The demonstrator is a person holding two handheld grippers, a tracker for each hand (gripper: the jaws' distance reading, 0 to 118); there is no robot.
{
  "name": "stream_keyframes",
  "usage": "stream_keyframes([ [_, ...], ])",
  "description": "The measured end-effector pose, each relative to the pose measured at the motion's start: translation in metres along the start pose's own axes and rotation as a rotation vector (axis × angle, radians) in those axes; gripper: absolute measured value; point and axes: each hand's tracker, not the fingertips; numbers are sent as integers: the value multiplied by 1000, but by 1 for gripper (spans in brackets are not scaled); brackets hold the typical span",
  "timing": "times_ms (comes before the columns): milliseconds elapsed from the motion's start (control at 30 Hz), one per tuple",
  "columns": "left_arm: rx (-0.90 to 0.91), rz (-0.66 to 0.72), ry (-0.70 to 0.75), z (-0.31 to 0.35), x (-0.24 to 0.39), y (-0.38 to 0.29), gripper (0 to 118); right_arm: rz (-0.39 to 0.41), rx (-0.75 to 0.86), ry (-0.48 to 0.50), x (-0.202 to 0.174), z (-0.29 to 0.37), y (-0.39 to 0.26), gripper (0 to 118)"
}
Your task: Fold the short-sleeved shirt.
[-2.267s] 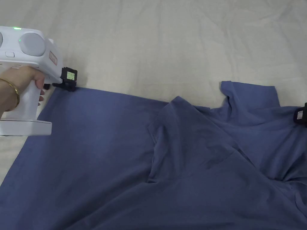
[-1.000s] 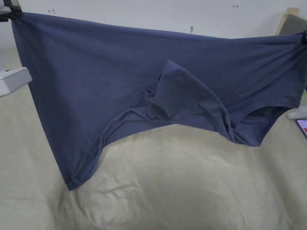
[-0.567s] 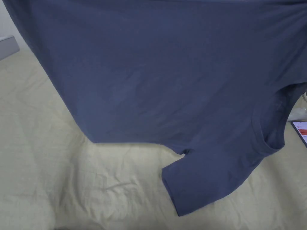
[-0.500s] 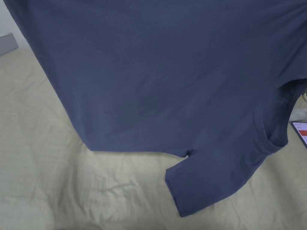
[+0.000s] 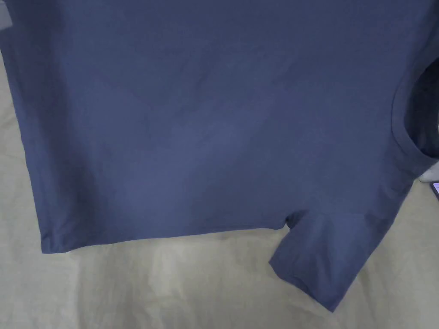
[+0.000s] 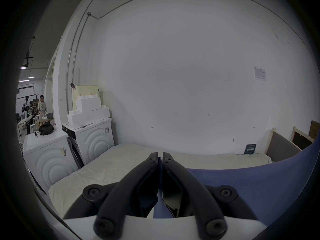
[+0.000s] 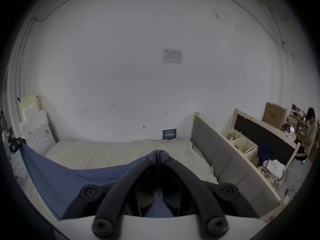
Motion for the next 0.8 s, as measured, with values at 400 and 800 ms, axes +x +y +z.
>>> stream_keyframes([
  [400,165,-42,64,-171,82,47,0,-8,108,-118,-62,-177,93,2],
  [800,172,-47,41,-246,132,19,0,-45,157,-173,-78,-242,93,2],
])
